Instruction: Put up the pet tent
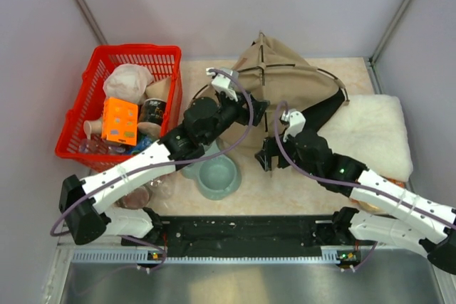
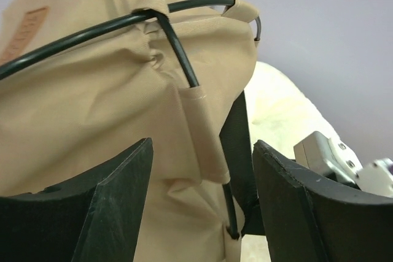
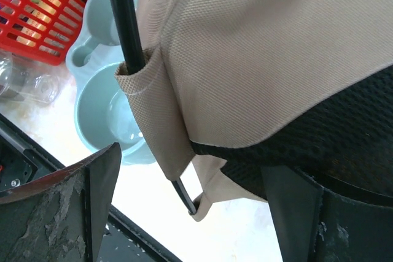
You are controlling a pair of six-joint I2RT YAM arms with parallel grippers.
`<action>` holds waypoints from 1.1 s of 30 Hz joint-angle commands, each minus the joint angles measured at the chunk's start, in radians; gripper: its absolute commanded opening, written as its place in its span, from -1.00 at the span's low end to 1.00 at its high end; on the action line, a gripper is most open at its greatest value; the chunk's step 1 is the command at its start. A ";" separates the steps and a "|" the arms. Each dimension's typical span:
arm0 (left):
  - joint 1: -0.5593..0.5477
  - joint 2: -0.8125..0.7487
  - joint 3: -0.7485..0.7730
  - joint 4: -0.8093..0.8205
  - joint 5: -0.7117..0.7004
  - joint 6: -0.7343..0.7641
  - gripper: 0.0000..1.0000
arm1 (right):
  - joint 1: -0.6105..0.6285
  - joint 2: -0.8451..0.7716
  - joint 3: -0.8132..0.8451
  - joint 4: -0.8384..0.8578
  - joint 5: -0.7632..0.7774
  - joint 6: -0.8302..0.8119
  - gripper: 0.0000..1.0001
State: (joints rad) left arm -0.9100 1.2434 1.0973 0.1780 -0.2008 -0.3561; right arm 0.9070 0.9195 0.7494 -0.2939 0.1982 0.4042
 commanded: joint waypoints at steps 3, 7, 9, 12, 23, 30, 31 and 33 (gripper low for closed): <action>0.042 0.109 0.153 -0.032 0.100 -0.113 0.22 | -0.003 -0.050 0.004 -0.025 0.049 -0.012 0.82; 0.054 0.157 0.203 -0.124 0.041 -0.101 -0.26 | -0.002 -0.083 0.044 -0.085 0.098 0.013 0.69; 0.062 0.177 0.222 -0.167 0.015 -0.092 -0.32 | -0.002 -0.113 0.082 -0.128 0.136 0.025 0.67; 0.069 0.211 0.266 -0.248 0.012 -0.078 -0.33 | -0.002 -0.151 0.160 -0.204 0.220 0.038 0.67; 0.069 0.291 0.412 -0.388 0.006 0.008 -1.00 | -0.003 -0.154 0.485 -0.360 0.431 -0.025 0.66; 0.069 0.257 0.481 -0.319 0.106 0.163 -1.00 | -0.002 -0.149 0.614 -0.352 0.454 -0.088 0.66; 0.069 0.249 0.487 -0.305 0.125 0.189 -1.00 | -0.005 -0.146 0.639 -0.344 0.446 -0.105 0.66; 0.069 0.235 0.501 -0.284 0.153 0.233 -1.00 | -0.003 -0.140 0.682 -0.329 0.428 -0.142 0.66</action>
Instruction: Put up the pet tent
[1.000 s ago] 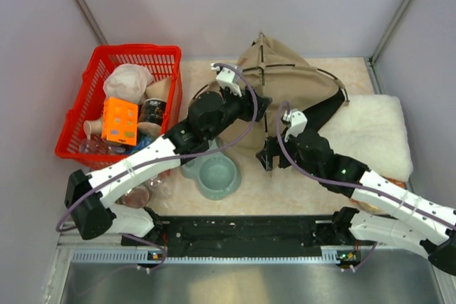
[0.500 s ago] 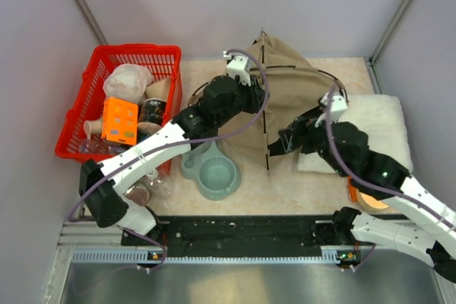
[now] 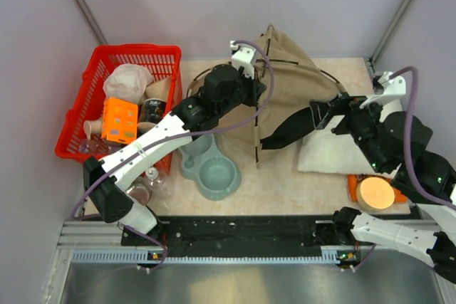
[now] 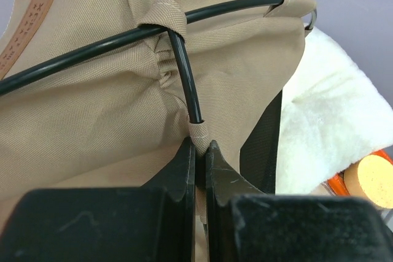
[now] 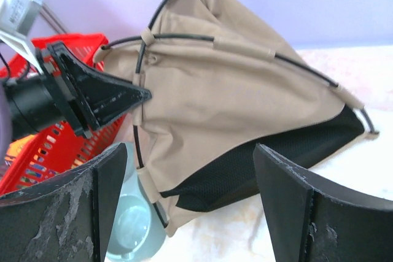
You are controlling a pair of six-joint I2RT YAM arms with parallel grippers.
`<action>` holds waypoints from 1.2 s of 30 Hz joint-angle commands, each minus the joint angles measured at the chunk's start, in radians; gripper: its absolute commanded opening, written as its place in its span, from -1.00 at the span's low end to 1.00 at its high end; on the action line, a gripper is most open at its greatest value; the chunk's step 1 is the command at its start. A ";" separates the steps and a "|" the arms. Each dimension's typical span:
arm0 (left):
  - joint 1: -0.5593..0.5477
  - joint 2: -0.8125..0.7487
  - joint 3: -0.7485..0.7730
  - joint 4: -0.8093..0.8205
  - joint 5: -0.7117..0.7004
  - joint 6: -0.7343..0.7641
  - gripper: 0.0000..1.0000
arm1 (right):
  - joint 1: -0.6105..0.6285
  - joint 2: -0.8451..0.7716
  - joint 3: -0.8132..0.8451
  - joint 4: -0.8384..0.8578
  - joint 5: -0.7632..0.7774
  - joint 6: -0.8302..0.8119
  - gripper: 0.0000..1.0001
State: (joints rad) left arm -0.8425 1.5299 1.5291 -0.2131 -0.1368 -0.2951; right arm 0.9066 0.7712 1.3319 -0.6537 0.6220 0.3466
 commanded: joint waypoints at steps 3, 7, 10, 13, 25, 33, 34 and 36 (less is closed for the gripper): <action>0.002 -0.066 0.115 0.097 0.106 0.224 -1.00 | -0.003 0.026 0.186 0.043 -0.051 -0.144 0.66; 0.003 -0.091 0.166 0.052 0.170 0.287 -1.00 | -0.003 0.069 0.288 0.048 -0.099 -0.184 0.66; 0.008 -0.128 0.174 0.031 0.203 0.352 -1.00 | -0.003 0.115 0.346 0.025 -0.148 -0.199 0.66; 0.035 -0.169 0.166 0.003 0.270 0.372 -1.00 | -0.003 0.196 0.420 -0.071 -0.238 -0.238 0.59; 0.198 -0.315 0.036 -0.066 0.496 0.401 -1.00 | -0.002 0.444 0.561 -0.274 -0.360 -0.305 0.09; 0.214 -0.327 0.002 -0.054 0.529 0.413 -1.00 | -0.002 0.479 0.546 -0.313 -0.398 -0.294 -0.42; 0.215 -0.329 0.000 -0.049 0.529 0.412 -1.00 | -0.002 0.487 0.544 -0.325 -0.398 -0.294 -0.48; 0.218 -0.332 0.000 -0.042 0.533 0.410 -1.00 | -0.005 0.493 0.535 -0.337 -0.401 -0.294 -0.51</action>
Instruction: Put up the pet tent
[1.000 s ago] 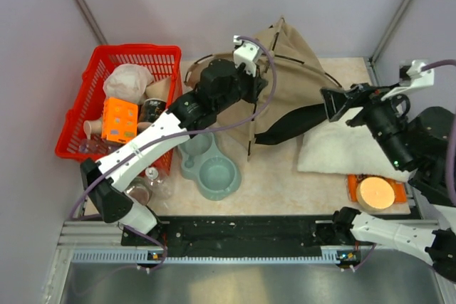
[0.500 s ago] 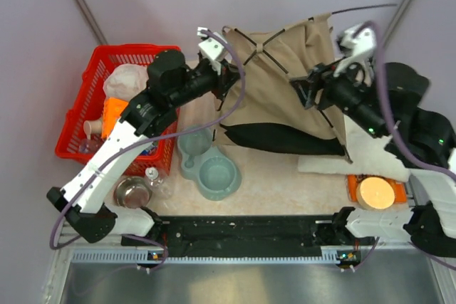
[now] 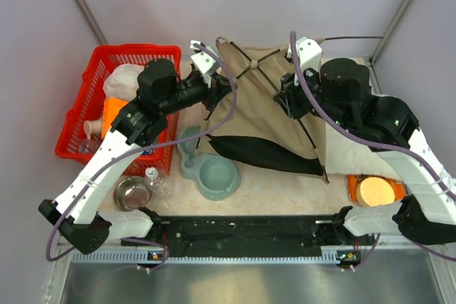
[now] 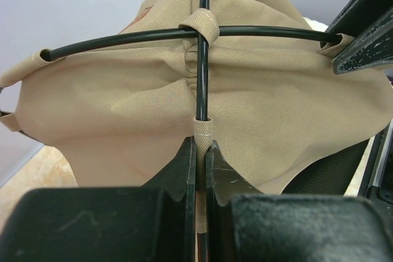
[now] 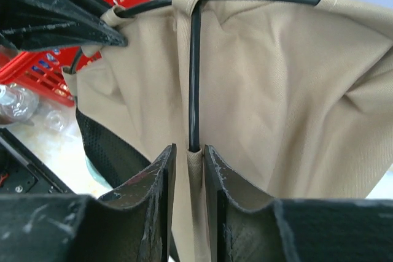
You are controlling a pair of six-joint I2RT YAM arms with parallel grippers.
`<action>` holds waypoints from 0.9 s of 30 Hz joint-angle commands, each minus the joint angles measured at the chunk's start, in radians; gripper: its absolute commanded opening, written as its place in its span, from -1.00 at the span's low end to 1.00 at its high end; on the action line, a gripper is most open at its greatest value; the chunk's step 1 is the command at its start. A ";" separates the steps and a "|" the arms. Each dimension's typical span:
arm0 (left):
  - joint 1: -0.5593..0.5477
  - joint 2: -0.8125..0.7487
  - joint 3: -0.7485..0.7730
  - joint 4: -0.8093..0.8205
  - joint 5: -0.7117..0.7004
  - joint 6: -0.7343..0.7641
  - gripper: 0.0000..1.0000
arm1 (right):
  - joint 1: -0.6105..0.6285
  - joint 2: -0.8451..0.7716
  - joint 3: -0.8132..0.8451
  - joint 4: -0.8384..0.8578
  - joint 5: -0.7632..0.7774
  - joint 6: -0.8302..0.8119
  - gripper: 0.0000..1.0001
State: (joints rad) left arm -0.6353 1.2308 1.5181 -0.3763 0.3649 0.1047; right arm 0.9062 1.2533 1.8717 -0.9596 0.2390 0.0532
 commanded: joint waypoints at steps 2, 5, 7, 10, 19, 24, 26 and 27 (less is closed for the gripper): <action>0.013 -0.030 0.016 0.120 0.043 0.013 -1.00 | -0.001 0.023 -0.016 -0.036 -0.009 0.000 -0.49; 0.016 -0.030 0.025 0.111 0.068 0.015 -1.00 | -0.004 0.034 -0.034 -0.036 0.016 0.002 -0.45; 0.019 -0.033 0.025 0.105 0.075 0.016 -1.00 | -0.003 0.040 -0.045 -0.033 0.023 0.000 -0.44; 0.019 -0.036 0.024 0.102 0.077 0.015 -1.00 | -0.003 0.049 -0.046 -0.031 0.031 -0.001 -0.50; 0.025 -0.044 0.019 0.109 0.068 0.012 -0.75 | -0.004 0.052 -0.046 0.002 0.048 0.004 -1.00; 0.025 -0.057 0.010 0.151 0.054 -0.002 0.15 | -0.004 0.040 0.035 -0.008 0.221 0.068 -1.00; 0.025 -0.068 0.011 0.168 0.023 -0.014 0.29 | -0.003 0.034 0.067 -0.011 0.269 0.088 -1.00; 0.025 -0.074 0.011 0.172 0.007 -0.016 0.34 | -0.004 0.029 0.076 -0.010 0.285 0.097 -1.00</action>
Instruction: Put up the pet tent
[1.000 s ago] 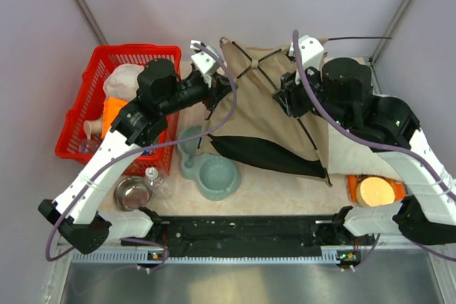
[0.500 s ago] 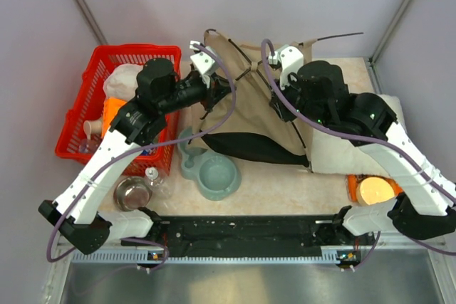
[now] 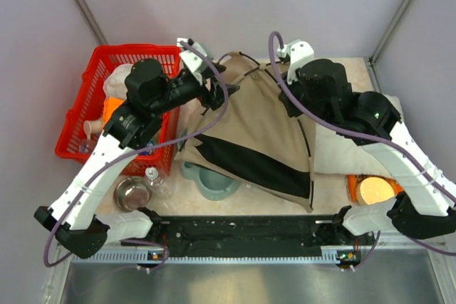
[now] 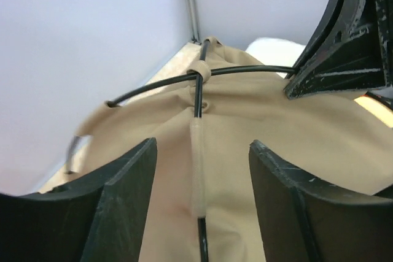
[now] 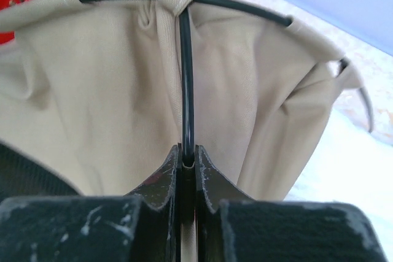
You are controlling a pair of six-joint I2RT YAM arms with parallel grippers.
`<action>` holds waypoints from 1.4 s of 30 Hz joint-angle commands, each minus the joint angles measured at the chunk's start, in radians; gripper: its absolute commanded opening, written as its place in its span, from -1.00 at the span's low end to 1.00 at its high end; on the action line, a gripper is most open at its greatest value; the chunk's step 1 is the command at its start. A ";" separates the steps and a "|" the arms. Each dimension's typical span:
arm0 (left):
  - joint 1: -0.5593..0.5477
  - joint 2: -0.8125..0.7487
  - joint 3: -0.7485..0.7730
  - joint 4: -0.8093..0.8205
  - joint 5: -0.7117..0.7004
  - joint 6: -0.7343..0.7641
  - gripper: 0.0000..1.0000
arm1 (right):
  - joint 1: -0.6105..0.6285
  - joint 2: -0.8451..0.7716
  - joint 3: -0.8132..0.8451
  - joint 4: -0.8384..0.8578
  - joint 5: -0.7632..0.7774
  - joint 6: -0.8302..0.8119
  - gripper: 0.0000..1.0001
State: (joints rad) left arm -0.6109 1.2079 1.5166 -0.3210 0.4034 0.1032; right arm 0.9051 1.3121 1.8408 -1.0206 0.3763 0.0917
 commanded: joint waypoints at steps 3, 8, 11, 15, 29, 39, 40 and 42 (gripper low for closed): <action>0.000 -0.067 0.007 0.148 -0.096 -0.023 0.49 | -0.003 -0.034 0.118 0.070 0.170 0.072 -1.00; 0.000 -0.120 -0.029 0.241 -0.205 -0.072 0.61 | -0.003 -0.043 0.071 0.158 0.200 0.089 -1.00; 0.000 -0.151 -0.052 0.296 -0.221 -0.099 0.61 | -0.003 -0.037 0.055 0.236 0.233 0.085 -1.00; 0.000 -0.159 -0.047 0.310 -0.189 -0.192 0.61 | -0.003 -0.001 0.093 0.293 0.303 0.124 -1.00; 0.000 -0.136 -0.053 0.237 -0.255 -0.249 0.59 | -0.002 0.260 0.328 0.619 0.581 -0.078 -1.00; 0.000 -0.168 -0.075 0.212 -0.287 -0.224 0.59 | 0.005 0.441 0.519 0.706 0.754 -0.287 -1.00; 0.000 -0.169 -0.079 0.212 -0.290 -0.223 0.59 | 0.003 0.441 0.494 0.708 0.760 -0.284 -1.00; 0.000 -0.171 -0.088 0.211 -0.291 -0.223 0.59 | 0.003 0.440 0.436 0.726 0.774 -0.280 -1.00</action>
State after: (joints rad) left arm -0.6109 1.0603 1.4433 -0.1341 0.1326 -0.1284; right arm 0.9058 1.7569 2.3169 -0.4015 1.0653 -0.1360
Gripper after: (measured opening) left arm 0.796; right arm 0.040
